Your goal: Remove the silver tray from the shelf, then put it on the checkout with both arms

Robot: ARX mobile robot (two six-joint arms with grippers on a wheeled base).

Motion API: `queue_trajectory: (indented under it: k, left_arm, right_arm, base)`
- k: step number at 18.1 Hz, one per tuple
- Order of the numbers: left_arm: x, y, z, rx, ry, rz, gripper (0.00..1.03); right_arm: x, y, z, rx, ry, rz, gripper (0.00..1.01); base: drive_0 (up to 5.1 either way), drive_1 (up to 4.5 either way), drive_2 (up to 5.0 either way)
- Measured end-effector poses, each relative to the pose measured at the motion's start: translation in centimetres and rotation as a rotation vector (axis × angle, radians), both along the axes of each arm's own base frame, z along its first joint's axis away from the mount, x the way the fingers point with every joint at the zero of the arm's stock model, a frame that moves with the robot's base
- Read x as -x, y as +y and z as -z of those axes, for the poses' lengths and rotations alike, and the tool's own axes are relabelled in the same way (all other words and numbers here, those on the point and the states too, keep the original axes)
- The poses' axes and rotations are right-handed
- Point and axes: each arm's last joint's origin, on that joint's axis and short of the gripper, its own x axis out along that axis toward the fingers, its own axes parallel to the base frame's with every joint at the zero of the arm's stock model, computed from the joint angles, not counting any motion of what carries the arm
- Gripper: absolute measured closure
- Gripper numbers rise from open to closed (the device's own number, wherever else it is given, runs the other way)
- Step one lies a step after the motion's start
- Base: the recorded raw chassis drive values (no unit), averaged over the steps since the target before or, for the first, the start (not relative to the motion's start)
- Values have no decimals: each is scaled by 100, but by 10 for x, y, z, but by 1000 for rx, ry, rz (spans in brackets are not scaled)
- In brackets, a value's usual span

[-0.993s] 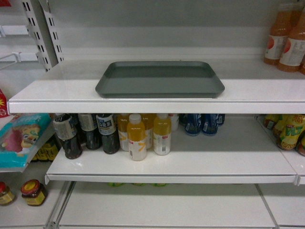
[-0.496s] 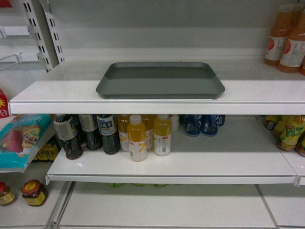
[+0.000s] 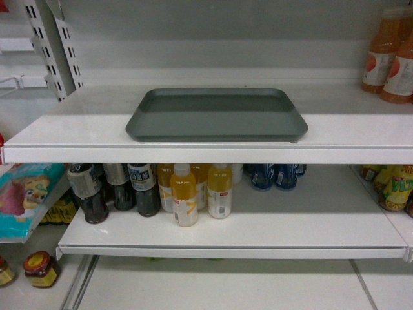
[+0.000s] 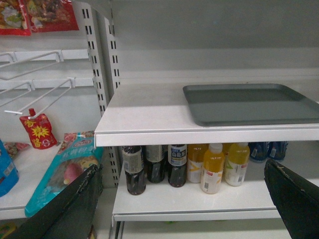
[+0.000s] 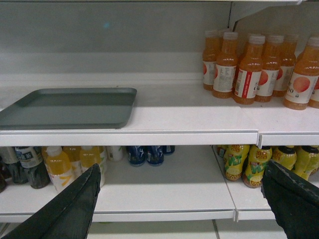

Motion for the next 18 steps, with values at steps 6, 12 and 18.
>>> queue_trajectory:
  k: [6, 12, 18]
  left_arm:
    - [0, 0, 0, 0, 2, 0, 5]
    - [0, 0, 0, 0, 1, -1, 5]
    - [0, 0, 0, 0, -2, 0, 5]
  right_arm:
    - [0, 0, 0, 0, 2, 0, 3]
    - [0, 0, 0, 0, 0, 0, 3]
    - [0, 0, 0, 0, -3, 0, 3]
  base:
    - [6, 363, -352]
    - [7, 436, -422]
    - [7, 436, -422]
